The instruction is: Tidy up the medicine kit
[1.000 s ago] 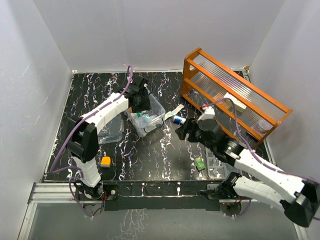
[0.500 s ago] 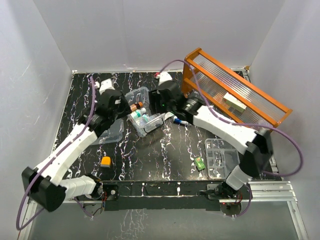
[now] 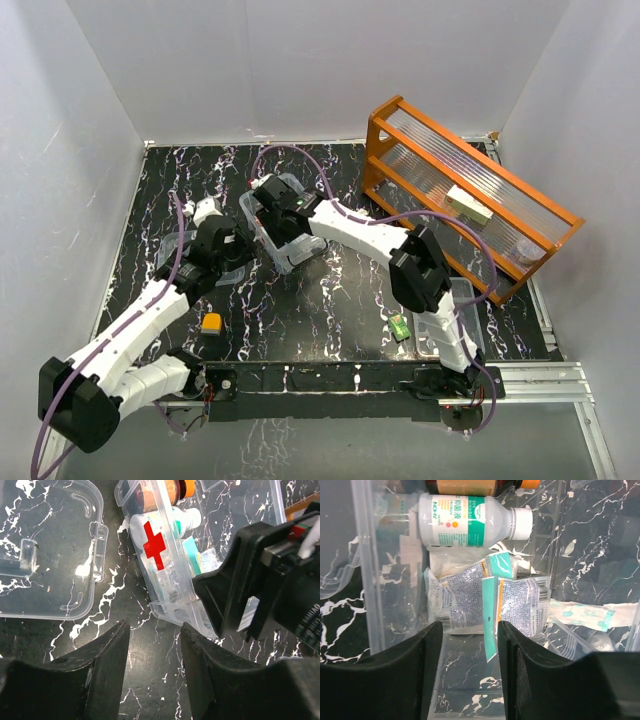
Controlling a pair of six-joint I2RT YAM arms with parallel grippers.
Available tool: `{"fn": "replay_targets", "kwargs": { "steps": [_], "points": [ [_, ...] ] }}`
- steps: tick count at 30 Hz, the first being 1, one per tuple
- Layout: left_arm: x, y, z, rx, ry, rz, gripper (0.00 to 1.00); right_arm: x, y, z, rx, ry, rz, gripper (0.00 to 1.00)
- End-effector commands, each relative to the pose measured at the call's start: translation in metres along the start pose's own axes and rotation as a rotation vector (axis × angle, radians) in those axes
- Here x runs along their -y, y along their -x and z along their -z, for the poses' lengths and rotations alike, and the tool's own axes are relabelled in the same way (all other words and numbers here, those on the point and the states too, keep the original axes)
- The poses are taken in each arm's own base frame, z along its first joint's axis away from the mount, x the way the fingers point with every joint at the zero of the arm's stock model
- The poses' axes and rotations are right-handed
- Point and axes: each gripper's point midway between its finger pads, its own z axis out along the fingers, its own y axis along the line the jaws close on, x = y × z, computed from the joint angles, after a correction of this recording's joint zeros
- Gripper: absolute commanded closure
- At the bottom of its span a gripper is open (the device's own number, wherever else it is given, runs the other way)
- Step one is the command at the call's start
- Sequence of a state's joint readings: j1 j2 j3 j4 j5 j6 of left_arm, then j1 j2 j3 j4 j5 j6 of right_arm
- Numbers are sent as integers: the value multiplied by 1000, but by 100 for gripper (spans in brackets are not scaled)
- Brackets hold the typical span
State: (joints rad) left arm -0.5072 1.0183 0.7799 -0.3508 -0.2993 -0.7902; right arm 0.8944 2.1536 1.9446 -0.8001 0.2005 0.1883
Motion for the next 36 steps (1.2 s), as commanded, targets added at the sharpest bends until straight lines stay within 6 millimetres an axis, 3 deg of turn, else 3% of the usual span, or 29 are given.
{"fn": "replay_targets", "kwargs": {
  "steps": [1,13,17,20,24,32,36],
  "points": [
    [5,9,5,57,-50,59,58,11,14,9,-2,-42,20,55],
    [-9,10,8,106,-29,109,62,16,2,-21,-85,-19,18,65],
    [-12,9,7,98,-15,106,62,18,1,-27,-93,-2,8,74],
    [-12,10,7,97,-13,104,63,19,7,-26,-78,18,-12,88],
    [-10,11,7,98,-23,98,63,-5,24,-11,-25,161,-47,100],
    [-6,2,-4,62,-36,105,63,-48,37,25,-8,425,-165,100],
    [-6,1,-9,58,-29,106,64,-58,32,26,-18,497,-258,100]
  ]
}}
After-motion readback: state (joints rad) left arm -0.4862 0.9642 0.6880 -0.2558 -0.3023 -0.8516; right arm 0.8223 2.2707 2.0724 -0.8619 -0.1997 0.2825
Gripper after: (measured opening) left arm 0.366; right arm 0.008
